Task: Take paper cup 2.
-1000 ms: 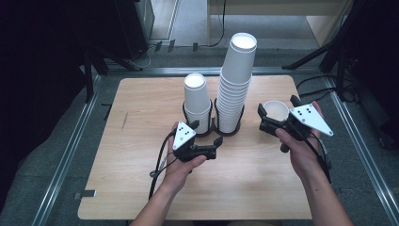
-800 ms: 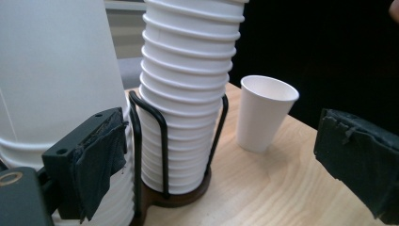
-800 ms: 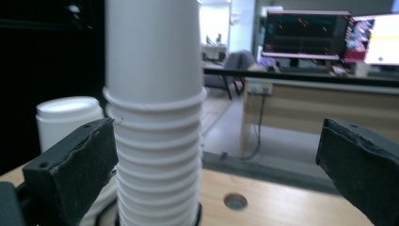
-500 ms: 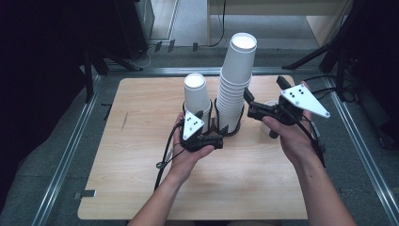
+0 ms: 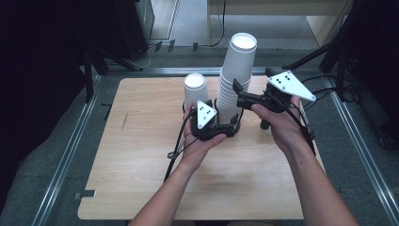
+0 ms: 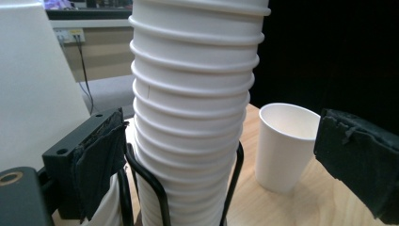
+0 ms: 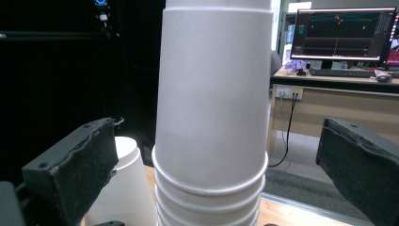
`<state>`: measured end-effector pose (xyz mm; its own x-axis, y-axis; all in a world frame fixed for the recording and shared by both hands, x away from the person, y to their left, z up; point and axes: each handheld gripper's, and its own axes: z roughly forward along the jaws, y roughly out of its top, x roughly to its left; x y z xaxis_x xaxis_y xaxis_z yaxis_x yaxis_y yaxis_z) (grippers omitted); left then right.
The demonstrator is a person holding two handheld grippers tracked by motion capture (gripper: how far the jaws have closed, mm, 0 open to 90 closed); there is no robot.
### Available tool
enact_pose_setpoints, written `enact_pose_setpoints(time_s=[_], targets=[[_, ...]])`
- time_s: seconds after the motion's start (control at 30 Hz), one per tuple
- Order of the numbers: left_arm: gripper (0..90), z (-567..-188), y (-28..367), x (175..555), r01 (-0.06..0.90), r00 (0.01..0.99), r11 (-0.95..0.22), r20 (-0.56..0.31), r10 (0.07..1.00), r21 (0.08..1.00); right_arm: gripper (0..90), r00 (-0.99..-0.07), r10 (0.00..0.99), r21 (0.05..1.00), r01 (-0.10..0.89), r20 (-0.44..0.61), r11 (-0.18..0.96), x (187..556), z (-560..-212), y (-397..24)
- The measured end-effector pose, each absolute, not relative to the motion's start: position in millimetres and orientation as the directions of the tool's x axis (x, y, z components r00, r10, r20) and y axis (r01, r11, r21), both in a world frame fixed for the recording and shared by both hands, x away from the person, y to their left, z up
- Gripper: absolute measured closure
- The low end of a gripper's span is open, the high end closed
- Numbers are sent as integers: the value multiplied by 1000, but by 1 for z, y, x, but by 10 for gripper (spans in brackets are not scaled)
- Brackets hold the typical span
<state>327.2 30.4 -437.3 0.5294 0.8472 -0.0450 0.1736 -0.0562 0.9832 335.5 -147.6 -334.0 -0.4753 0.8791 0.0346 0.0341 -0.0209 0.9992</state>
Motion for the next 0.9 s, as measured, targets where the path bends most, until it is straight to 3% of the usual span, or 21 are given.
enact_pose_setpoints(time_s=[0.7, 0.9], targets=[[44, -445, 9, 347, 139, 442, -59, -9, 897, 989, 0, -494, 866, 992, 123, 82, -23, 379, -328, -127], [49, -446, 2, 349, 129, 411, -60, 2, 911, 990, 37, -484, 870, 989, 144, 94, -27, 387, -329, -126]])
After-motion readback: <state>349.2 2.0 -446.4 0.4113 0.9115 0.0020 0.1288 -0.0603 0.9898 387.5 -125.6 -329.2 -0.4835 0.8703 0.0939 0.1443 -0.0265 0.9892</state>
